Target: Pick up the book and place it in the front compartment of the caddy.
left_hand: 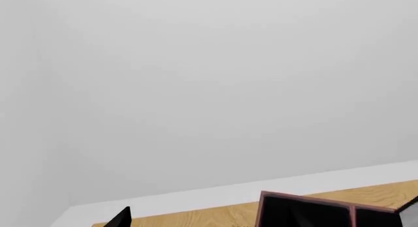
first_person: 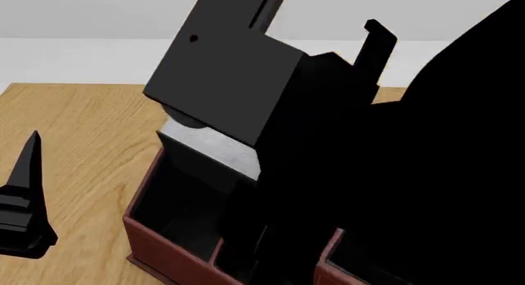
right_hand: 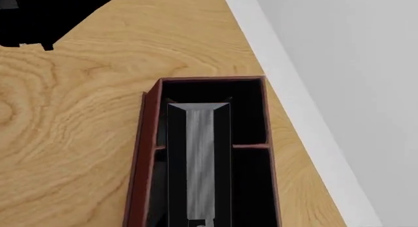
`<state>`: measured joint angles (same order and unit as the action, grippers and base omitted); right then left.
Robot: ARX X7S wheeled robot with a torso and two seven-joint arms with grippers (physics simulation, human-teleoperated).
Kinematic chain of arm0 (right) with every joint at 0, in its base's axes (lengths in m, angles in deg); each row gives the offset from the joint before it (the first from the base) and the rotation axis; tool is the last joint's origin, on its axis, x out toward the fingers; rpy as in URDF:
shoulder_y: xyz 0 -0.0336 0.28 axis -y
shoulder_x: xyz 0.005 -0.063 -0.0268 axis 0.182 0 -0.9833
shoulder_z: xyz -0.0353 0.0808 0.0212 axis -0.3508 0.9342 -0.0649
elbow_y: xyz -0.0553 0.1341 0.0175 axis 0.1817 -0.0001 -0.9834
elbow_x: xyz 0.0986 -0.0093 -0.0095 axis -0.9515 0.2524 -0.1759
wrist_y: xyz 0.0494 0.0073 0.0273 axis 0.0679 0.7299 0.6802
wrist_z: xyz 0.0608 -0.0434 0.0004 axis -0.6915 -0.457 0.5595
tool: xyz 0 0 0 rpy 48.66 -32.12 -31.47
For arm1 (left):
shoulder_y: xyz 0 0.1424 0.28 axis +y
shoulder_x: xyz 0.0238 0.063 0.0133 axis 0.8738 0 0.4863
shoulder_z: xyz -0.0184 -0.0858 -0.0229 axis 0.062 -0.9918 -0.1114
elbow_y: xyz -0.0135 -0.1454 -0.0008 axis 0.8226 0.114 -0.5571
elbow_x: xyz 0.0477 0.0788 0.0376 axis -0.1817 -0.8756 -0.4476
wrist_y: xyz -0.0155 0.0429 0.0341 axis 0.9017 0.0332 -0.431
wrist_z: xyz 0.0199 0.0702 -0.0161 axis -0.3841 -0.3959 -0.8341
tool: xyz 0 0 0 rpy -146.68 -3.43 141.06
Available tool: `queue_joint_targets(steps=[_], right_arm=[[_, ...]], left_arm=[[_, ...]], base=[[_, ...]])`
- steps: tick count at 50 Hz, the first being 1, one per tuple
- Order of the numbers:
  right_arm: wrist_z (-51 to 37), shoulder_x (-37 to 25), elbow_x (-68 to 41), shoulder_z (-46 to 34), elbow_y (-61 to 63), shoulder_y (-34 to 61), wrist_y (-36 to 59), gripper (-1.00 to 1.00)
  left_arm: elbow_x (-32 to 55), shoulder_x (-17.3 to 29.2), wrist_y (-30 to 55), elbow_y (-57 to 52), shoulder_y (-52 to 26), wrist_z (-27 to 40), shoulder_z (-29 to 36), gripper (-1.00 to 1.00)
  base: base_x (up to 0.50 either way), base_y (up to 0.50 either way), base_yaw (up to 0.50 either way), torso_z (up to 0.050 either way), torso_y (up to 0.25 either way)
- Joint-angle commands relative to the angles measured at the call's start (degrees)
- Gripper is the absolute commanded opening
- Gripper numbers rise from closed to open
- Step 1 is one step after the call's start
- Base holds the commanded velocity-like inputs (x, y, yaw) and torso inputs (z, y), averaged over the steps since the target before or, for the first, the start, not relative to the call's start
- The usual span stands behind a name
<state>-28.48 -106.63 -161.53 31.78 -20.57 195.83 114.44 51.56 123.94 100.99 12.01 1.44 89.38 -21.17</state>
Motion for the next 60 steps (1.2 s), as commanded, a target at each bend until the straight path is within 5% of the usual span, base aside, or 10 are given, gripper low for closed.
queue_joint_targets(steps=[1, 25, 60], right_arm=[[18.53, 1.76, 20.40, -2.57, -5.01, 3.44, -1.22, -1.00], [36.91, 7.44, 34.21, -10.85, -18.96, 5.60, -6.18, -1.00], [46.98, 11.85, 45.18, -23.42, -22.63, 6.22, -9.22, -1.00]], left_arm=[[-0.39, 0.12, -0.36, 0.08, 0.30, -0.05, 0.41, 1.00], [-0.13, 0.56, -0.78, -0.10, 0.29, 0.54, 0.74, 1.00], [0.65, 1.46, -1.54, 0.02, 0.07, 1.02, 0.74, 1.00]], base=[[0.00, 0.00, 0.00, 0.000, 0.000], [0.00, 0.00, 0.00, 0.000, 0.001], [0.00, 0.00, 0.00, 0.000, 0.001]])
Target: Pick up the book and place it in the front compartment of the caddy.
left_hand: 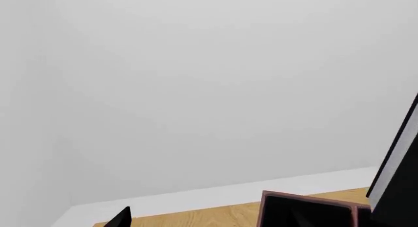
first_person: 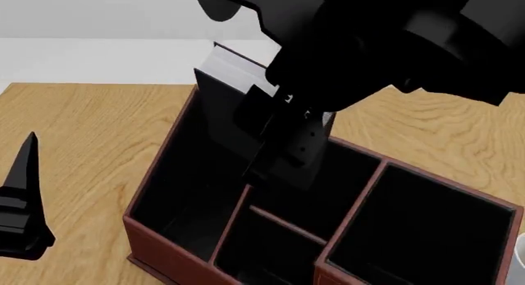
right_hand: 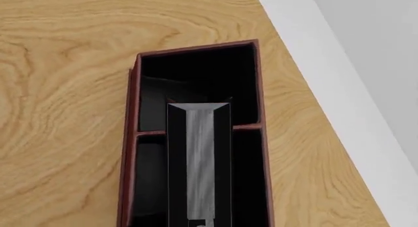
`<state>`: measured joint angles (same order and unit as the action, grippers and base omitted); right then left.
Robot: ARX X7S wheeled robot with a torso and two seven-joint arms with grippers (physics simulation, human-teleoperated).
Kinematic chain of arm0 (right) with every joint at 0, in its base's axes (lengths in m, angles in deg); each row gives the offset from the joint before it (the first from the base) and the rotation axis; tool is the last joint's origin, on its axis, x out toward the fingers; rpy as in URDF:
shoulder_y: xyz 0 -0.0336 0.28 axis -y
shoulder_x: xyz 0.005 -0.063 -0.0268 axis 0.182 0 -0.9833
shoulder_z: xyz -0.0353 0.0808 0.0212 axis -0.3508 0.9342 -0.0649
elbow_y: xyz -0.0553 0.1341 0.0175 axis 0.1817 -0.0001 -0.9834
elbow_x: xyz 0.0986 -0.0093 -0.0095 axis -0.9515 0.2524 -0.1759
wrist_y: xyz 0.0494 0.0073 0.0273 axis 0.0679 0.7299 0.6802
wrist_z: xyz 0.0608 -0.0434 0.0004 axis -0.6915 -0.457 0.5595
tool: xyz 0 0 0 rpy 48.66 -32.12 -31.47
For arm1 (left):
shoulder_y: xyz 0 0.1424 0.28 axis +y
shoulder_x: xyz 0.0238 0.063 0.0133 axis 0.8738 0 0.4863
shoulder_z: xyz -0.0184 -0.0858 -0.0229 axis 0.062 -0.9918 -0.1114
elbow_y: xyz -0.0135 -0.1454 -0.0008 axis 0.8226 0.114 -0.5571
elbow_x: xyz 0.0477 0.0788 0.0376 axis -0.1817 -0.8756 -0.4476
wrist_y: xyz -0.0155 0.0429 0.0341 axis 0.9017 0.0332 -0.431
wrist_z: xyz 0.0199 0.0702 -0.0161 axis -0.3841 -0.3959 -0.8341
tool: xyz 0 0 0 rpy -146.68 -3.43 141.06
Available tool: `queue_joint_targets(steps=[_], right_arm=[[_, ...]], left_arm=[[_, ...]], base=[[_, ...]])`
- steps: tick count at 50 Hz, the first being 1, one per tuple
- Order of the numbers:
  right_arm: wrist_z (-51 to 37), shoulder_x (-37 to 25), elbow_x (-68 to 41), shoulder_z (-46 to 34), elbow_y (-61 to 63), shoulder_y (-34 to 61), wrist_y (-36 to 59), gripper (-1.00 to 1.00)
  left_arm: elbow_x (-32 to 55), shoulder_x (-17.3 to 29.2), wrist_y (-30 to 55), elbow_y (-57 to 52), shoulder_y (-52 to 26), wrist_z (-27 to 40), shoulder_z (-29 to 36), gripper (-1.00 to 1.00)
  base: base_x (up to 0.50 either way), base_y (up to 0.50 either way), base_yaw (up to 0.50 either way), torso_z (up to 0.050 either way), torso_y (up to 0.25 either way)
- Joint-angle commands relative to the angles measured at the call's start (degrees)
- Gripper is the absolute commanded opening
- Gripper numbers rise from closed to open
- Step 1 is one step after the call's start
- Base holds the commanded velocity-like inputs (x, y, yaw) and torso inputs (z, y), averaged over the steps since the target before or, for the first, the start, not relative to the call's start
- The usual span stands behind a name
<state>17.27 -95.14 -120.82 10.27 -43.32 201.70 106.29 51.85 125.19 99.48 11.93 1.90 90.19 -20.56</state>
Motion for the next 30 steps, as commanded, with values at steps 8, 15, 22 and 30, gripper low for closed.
queue_joint_targets(steps=[8, 15, 22, 30], right_arm=[[1.08, 0.64, 5.19, -3.26, 0.86, -0.38, -1.31, -1.00], [0.04, 0.55, 5.20, -3.46, 1.29, -1.62, -1.61, -1.00], [-0.46, 0.53, 5.53, -3.95, 1.53, -2.53, -2.05, -1.00], [-1.09, 0.28, 5.92, -4.76, 1.93, -3.64, -2.26, -1.00]], left_arm=[[0.65, 0.50, -0.22, -0.03, -0.35, 0.41, 0.01, 1.00], [-0.48, 0.66, -0.44, -0.17, 0.12, 0.33, 0.45, 1.00], [-0.71, 0.86, -0.69, -0.25, 0.46, 0.37, 0.53, 1.00], [-0.66, 0.99, -0.83, -0.36, 0.56, 0.64, 0.63, 1.00]], base=[[0.00, 0.00, 0.00, 0.003, 0.000], [0.00, 0.00, 0.00, 0.000, 0.001], [0.00, 0.00, 0.00, 0.000, 0.001], [0.00, 0.00, 0.00, 0.000, 0.000]])
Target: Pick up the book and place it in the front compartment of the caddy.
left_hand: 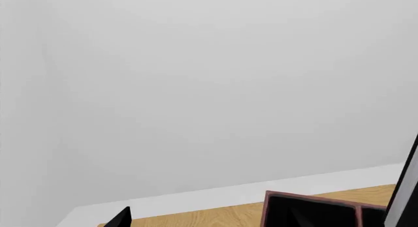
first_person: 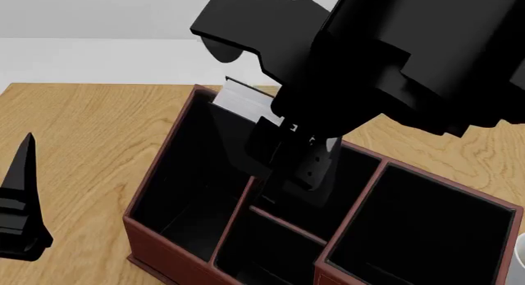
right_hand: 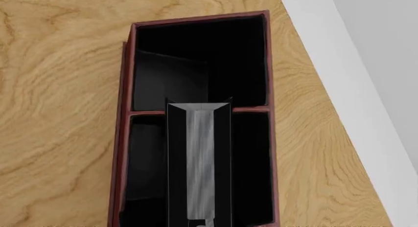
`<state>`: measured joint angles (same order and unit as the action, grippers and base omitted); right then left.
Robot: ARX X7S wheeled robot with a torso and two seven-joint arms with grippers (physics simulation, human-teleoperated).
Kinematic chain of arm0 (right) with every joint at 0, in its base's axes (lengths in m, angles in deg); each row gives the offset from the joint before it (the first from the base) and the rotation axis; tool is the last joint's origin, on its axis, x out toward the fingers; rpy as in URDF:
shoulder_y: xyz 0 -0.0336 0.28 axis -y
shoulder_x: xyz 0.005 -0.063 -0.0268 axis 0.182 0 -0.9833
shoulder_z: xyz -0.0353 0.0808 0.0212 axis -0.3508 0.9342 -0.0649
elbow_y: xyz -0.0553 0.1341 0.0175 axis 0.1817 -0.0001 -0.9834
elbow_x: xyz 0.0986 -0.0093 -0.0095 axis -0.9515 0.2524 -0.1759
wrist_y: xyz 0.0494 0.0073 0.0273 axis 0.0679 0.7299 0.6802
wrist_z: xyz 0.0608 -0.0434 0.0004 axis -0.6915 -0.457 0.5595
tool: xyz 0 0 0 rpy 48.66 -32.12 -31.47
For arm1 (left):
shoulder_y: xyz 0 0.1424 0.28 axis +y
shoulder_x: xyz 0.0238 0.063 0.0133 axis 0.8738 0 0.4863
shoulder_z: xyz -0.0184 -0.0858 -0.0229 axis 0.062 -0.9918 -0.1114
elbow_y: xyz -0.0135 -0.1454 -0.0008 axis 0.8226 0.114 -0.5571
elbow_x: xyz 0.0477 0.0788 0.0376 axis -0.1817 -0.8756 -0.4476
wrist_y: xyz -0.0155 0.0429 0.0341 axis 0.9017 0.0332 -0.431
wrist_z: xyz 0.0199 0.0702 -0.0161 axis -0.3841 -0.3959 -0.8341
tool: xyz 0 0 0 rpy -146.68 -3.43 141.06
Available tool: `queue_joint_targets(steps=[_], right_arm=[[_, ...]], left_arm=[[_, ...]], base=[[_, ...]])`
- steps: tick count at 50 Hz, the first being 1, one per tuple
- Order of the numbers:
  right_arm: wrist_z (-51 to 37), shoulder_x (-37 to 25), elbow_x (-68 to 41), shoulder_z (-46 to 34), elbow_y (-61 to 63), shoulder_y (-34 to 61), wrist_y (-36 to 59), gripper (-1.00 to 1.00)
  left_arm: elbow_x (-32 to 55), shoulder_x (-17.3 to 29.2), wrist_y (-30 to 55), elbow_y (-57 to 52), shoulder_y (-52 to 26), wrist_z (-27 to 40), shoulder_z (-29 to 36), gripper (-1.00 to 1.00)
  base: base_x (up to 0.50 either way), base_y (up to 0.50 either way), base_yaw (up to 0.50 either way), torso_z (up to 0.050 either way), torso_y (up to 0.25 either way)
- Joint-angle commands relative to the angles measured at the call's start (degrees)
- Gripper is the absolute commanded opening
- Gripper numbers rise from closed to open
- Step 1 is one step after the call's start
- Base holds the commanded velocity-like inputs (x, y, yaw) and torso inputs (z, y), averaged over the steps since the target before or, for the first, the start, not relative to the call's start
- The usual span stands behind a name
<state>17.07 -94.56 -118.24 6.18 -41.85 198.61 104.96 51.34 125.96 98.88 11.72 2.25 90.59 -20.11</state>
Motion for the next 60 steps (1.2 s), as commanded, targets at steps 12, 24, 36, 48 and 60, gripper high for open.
queue_joint_targets(steps=[12, 24, 36, 48, 60], right_arm=[[-2.18, -1.37, 3.37, -1.37, 1.65, -1.27, -0.51, -1.00], [-3.54, -2.33, 4.00, -2.37, 2.39, -2.71, -0.87, -1.00], [-4.13, -2.63, 4.62, -3.18, 2.07, -3.94, -1.50, -1.00], [-3.43, -2.03, 7.04, -4.61, 0.01, -5.50, -4.37, -1.00], [-3.74, -1.75, 7.92, -5.43, -0.92, -7.73, -5.91, -1.00]], left_arm=[[-0.03, 0.29, -0.33, -0.20, -0.03, 0.50, 0.50, 1.00], [0.01, 0.61, -0.64, -0.24, 0.13, 0.71, 0.52, 1.00], [0.03, 0.84, -0.92, -0.15, 0.13, 0.81, 0.63, 1.00], [0.51, 1.13, -0.98, -0.06, -0.33, 1.06, 0.69, 1.00], [0.67, 1.46, -1.23, -0.05, -0.33, 1.19, 0.64, 1.00]], base=[[0.00, 0.00, 0.00, 0.000, 0.001], [0.00, 0.00, 0.00, 0.000, 0.002], [0.00, 0.00, 0.00, 0.000, 0.000], [0.00, 0.00, 0.00, 0.000, 0.000], [0.00, 0.00, 0.00, 0.000, 0.000]])
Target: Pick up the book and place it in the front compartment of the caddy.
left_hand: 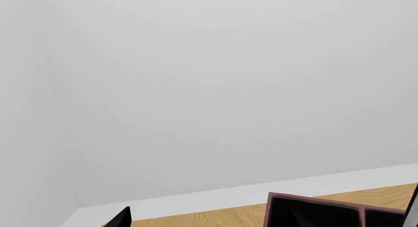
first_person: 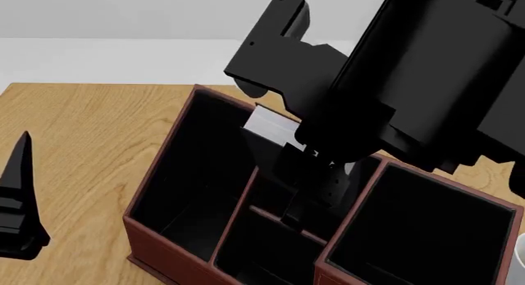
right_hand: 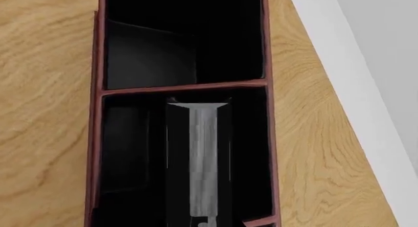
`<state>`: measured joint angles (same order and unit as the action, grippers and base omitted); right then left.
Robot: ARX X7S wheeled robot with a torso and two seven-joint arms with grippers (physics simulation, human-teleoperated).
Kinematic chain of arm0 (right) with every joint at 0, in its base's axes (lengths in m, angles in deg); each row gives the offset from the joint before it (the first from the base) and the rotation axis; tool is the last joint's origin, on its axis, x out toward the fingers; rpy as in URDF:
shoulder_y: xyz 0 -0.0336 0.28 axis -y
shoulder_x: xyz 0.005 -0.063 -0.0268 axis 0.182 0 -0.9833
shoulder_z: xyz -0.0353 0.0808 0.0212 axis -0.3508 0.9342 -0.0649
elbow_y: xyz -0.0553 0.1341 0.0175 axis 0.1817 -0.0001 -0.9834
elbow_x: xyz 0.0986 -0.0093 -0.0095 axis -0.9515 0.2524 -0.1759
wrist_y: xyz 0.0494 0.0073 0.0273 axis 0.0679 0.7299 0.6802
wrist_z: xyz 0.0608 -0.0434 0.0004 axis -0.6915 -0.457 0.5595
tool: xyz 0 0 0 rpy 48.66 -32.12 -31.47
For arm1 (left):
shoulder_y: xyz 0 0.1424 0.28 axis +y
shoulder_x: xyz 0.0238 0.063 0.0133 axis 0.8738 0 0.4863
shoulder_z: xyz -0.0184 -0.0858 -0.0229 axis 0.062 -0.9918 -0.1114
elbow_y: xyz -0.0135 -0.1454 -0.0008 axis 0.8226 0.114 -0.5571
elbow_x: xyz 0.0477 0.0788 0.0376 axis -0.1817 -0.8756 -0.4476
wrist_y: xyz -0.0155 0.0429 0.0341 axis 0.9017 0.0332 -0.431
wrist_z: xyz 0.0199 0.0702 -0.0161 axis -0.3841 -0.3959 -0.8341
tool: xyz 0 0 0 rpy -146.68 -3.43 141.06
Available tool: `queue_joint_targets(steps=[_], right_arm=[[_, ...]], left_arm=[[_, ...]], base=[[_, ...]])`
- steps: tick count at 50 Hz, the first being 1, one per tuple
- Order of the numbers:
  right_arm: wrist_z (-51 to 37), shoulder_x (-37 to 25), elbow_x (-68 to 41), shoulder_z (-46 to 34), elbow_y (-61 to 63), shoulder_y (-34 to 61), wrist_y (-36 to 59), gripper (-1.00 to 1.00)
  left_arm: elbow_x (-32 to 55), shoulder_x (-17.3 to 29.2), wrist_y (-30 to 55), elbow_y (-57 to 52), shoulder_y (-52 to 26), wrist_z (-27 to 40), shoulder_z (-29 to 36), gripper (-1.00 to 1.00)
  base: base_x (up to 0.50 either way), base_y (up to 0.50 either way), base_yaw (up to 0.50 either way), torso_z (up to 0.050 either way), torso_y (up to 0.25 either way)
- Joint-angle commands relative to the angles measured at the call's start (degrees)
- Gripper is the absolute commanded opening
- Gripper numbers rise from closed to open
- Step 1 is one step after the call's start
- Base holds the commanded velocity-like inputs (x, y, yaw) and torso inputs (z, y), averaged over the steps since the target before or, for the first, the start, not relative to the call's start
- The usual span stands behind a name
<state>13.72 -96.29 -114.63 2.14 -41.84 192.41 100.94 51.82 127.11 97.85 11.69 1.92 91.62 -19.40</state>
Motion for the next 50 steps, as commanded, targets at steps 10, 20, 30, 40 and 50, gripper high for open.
queue_joint_targets(steps=[10, 20, 30, 40, 50], right_arm=[[-1.86, -0.04, 4.25, -1.55, -0.79, -3.73, -2.48, -1.00], [-2.61, -0.11, 4.84, -2.12, -1.04, -5.42, -3.45, -1.00], [-3.28, 0.05, 5.79, -2.82, -1.96, -6.70, -4.24, -1.00], [-3.74, 0.50, 6.82, -3.34, -3.41, -7.89, -5.32, -1.00], [-4.13, 0.65, 8.04, -4.12, -4.55, -8.77, -6.16, -1.00]], left_arm=[[-0.05, 0.57, -0.68, -0.05, 0.55, 0.08, -0.08, 1.00], [-0.27, 0.82, -1.07, -0.07, 1.01, 0.08, -0.04, 1.00], [0.00, 1.09, -1.28, -0.25, 1.15, 0.41, -0.13, 1.00], [-0.08, 1.23, -1.59, -0.12, 1.24, 0.38, -0.04, 1.00], [-0.21, 1.52, -2.03, -0.16, 1.67, 0.39, -0.14, 1.00]], base=[[0.00, 0.00, 0.00, 0.000, 0.000], [0.00, 0.00, 0.00, 0.000, 0.000], [0.00, 0.00, 0.00, 0.000, 0.000], [0.00, 0.00, 0.00, 0.000, 0.000], [0.00, 0.00, 0.00, 0.000, 0.000]])
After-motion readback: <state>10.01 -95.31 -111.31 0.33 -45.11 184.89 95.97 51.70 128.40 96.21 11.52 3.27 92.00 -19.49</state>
